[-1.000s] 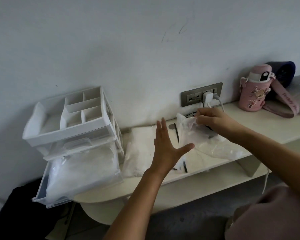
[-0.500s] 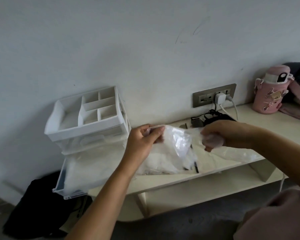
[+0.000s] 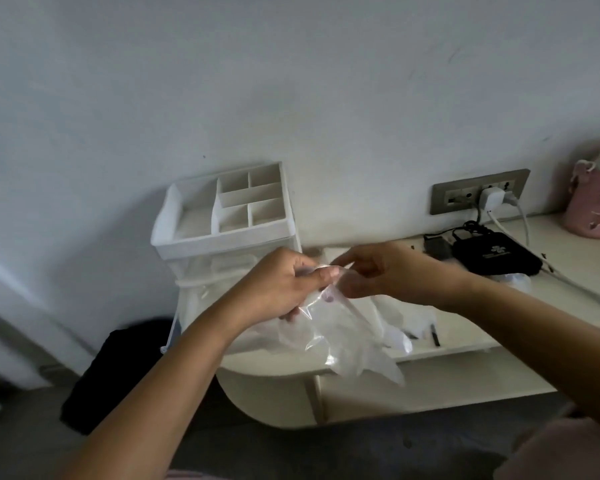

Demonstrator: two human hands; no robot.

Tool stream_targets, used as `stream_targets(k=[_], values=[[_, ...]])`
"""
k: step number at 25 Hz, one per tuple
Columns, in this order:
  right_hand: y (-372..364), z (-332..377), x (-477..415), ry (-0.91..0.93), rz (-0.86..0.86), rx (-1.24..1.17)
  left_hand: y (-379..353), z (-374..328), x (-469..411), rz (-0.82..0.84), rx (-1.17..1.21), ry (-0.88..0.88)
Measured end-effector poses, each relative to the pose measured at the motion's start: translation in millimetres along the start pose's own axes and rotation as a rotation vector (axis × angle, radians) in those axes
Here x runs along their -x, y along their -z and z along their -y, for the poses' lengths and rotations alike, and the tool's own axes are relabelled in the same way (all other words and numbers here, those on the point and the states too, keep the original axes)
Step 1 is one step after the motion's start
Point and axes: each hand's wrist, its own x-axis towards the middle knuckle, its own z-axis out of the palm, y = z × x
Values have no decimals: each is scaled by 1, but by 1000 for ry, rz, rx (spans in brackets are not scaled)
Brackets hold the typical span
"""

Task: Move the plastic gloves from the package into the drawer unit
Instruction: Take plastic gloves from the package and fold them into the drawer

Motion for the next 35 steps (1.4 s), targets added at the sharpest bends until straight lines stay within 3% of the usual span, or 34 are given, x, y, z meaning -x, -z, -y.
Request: stream_targets(k=[4,6,10,15,18,21,23,25,27,35], values=[[-13,13,-24,-123,-44,-285,28,31,11,-113,44,33],[-24,21,-41,-192,-117,-282,40,55,12,-180,122,76],[-40,25,-75,-156,-308,151,51,95,10,-349,240,191],[-63,33,-101,2,-479,424,53,125,4,-435,347,351],[-72,39,-106,71,-578,604,50,135,3,-453,274,400],[-95,47,-93,307,-738,680,52,139,-1,-488,121,439],[-115,55,-86,390,-604,575,53,140,-4,-484,-21,447],[-129,55,-93,301,-280,463,53,143,-6,-497,-89,431],[-133,44,-108,165,-67,483,50,146,-7,-533,-116,381],[-141,21,-134,29,115,680,46,141,-6,-547,-524,314]])
